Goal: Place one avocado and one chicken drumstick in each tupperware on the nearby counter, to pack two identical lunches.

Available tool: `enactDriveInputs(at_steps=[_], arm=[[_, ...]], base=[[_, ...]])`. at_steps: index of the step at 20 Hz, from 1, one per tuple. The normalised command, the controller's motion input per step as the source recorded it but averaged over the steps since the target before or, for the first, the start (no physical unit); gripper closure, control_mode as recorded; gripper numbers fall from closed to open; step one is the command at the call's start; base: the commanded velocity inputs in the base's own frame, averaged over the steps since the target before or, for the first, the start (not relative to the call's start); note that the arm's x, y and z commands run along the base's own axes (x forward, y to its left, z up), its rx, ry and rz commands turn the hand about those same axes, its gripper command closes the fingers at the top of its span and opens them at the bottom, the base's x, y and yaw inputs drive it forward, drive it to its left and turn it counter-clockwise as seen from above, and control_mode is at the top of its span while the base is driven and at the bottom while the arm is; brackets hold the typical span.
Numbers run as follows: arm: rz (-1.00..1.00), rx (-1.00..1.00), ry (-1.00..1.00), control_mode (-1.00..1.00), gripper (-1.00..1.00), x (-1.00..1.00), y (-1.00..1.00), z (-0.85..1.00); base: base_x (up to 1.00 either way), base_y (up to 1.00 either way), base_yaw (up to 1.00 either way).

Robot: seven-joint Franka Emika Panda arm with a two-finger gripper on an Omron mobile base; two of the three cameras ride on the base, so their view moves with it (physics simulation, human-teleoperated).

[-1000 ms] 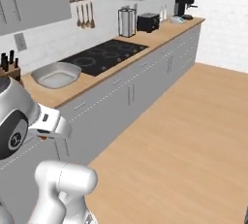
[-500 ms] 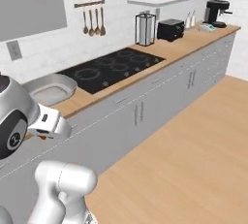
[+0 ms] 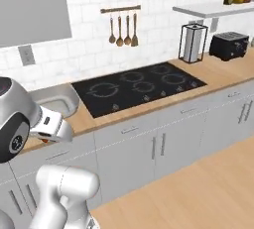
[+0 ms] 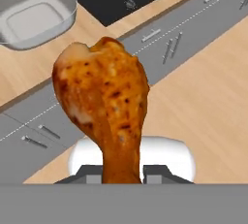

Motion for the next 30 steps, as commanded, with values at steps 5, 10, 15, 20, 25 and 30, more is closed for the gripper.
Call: enactDriveInputs(at_steps=[5,10,15,20,25,30], arm=[[0.00,0.00,0.00,1.00,1.00,0.00,0.00,0.00],[0.00,0.00,0.00,1.00,1.00,0.00,0.00,0.00],[0.00,0.00,0.00,1.00,1.00,0.00,0.00,0.00],[0.00,0.00,0.00,1.00,1.00,0.00,0.00,0.00],[0.00,0.00,0.00,1.00,1.00,0.00,0.00,0.00],[0.06,0.00,-0.07,-1.00,1.00,0.38,-0.02,-0.04]], base=[[0.62,-0.05,0.74],[0.63,-0.07,0.71],[0.12,-0.44,0.34],[0.44,-0.12,0.19],[0.43,0.00,0.19],[0.06,0.00,0.03]])
